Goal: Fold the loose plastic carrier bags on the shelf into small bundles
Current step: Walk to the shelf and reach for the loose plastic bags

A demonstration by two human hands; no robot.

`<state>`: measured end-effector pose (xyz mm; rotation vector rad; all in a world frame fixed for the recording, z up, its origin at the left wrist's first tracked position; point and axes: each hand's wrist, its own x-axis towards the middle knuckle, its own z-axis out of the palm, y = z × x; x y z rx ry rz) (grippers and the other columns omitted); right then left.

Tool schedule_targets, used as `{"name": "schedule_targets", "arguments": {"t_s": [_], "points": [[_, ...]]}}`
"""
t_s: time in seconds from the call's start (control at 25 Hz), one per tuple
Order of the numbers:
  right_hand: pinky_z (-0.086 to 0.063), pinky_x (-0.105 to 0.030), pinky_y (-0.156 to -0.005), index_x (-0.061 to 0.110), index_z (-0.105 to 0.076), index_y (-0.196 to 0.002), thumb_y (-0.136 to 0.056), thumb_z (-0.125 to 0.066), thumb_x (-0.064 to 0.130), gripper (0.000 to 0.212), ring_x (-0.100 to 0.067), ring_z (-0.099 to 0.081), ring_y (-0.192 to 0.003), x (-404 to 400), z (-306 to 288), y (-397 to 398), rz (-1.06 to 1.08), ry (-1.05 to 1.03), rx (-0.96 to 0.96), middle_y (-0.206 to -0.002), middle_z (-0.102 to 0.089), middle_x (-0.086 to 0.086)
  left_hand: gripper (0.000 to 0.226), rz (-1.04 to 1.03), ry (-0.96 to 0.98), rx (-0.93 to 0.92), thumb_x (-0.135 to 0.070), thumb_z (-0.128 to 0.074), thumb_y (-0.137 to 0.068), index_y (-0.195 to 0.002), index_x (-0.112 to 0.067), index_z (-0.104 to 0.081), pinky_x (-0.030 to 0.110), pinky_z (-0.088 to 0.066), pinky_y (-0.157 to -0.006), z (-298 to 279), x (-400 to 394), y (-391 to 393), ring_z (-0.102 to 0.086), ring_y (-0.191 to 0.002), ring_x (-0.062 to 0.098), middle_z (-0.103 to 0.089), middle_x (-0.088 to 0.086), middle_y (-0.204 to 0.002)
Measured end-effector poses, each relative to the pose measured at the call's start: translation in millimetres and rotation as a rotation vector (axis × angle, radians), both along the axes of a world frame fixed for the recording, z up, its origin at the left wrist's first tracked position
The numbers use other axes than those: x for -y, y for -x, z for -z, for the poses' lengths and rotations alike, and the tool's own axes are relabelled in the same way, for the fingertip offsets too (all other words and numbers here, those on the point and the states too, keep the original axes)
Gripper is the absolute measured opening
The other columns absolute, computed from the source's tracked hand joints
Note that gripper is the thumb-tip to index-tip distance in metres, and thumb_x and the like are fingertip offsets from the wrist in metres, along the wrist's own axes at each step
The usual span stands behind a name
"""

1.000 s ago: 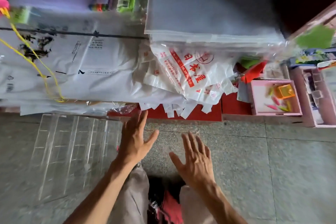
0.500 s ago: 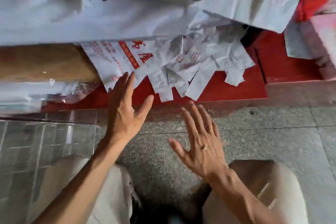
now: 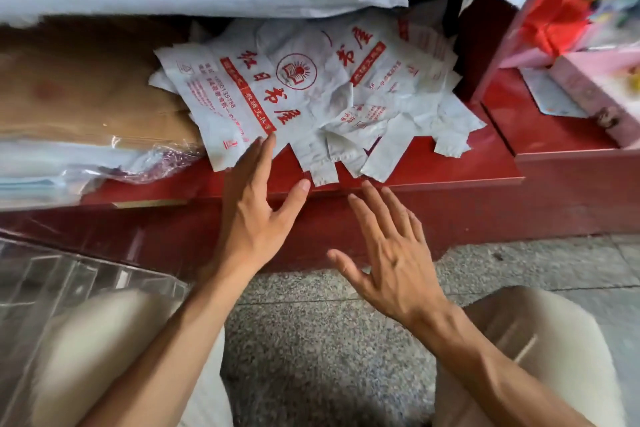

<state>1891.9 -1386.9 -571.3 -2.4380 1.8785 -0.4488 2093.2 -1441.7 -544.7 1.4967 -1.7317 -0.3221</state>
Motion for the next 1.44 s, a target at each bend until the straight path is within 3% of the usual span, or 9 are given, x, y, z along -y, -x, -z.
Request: {"name": "schedule_targets", "arguments": {"t_s": [0.4,0.52,0.64,0.84,1.0,1.16,1.32,1.44], "points": [[-0.025,-0.045,-0.118,0.022,-0.028,-0.152,-0.090,-0.028,0.074,0.081,-0.023,-0.013,-0.150,-76,-56,15,0.056,0.065,0.005,-0.163,-0.016,0.001,0.078,0.064,0.088,0.030,-0.063,-0.046,-0.086,-0.152,-0.023,-0.032,0.046,-0.026,-0.118,-44,-68,7,-0.025,-0.146,0.013,-0.034,0.001,-0.157],[-0.020,-0.041,-0.118,0.024,-0.025,-0.153,-0.089,-0.029,0.074,0.081,-0.022,-0.010,-0.151,-87,-80,16,0.052,0.108,0.013,-0.163,-0.013,0.002,0.074,0.107,0.179,0.149,-0.059,-0.047,-0.088,-0.151,-0.021,-0.035,0.051,-0.027,-0.115,-61,-73,9,-0.029,-0.145,0.016,-0.037,0.002,-0.155],[-0.019,-0.041,-0.118,0.025,-0.021,-0.153,-0.089,-0.029,0.074,0.081,-0.022,-0.009,-0.151,-81,-96,13,0.055,0.135,0.014,-0.164,-0.011,0.003,0.076,0.119,0.196,0.227,-0.060,-0.044,-0.087,-0.152,-0.023,-0.032,0.053,-0.024,-0.116,-82,-64,5,-0.026,-0.146,0.019,-0.034,0.004,-0.156],[-0.021,-0.043,-0.116,0.027,-0.022,-0.151,-0.091,-0.039,0.068,0.075,-0.022,-0.012,-0.150,-26,-117,9,0.055,0.138,0.009,-0.163,-0.014,0.004,0.075,0.074,0.276,0.381,-0.058,-0.045,-0.086,-0.149,-0.018,-0.038,0.054,-0.030,-0.112,-101,-17,-25,-0.038,-0.139,0.026,-0.041,0.009,-0.152],[-0.029,-0.047,-0.111,0.026,-0.027,-0.150,-0.092,-0.046,0.062,0.071,-0.024,-0.022,-0.146,53,-112,2,0.093,-0.006,0.111,-0.161,-0.021,0.003,0.082,0.063,0.152,0.496,-0.064,-0.033,-0.082,-0.152,-0.021,-0.031,0.048,-0.022,-0.118,-85,30,-43,-0.029,-0.144,0.021,-0.034,0.004,-0.156],[-0.036,-0.049,-0.106,0.022,-0.028,-0.149,-0.092,-0.045,0.062,0.072,-0.027,-0.033,-0.139,110,-102,4,0.135,-0.069,0.085,-0.157,-0.028,0.001,0.084,0.081,0.042,0.543,-0.067,-0.026,-0.080,-0.153,-0.027,-0.027,0.048,-0.021,-0.119,-61,59,-57,-0.026,-0.145,0.021,-0.029,0.001,-0.158],[-0.033,-0.049,-0.108,0.021,-0.026,-0.149,-0.093,-0.042,0.061,0.071,-0.028,-0.030,-0.140,164,-79,3,0.173,-0.042,-0.044,-0.156,-0.029,-0.002,0.082,0.088,-0.015,0.518,-0.064,-0.036,-0.080,-0.151,-0.023,-0.033,0.044,-0.026,-0.117,-33,91,-66,-0.033,-0.142,0.022,-0.036,0.003,-0.155],[-0.034,-0.047,-0.106,0.023,-0.020,-0.150,-0.093,-0.042,0.054,0.069,-0.030,-0.039,-0.133,192,-53,-2,0.163,-0.111,-0.047,-0.150,-0.039,-0.004,0.091,0.142,-0.213,0.553,-0.073,-0.044,-0.075,-0.153,-0.030,-0.025,0.035,-0.023,-0.117,-28,102,-72,-0.030,-0.143,0.019,-0.032,-0.003,-0.157]]}}
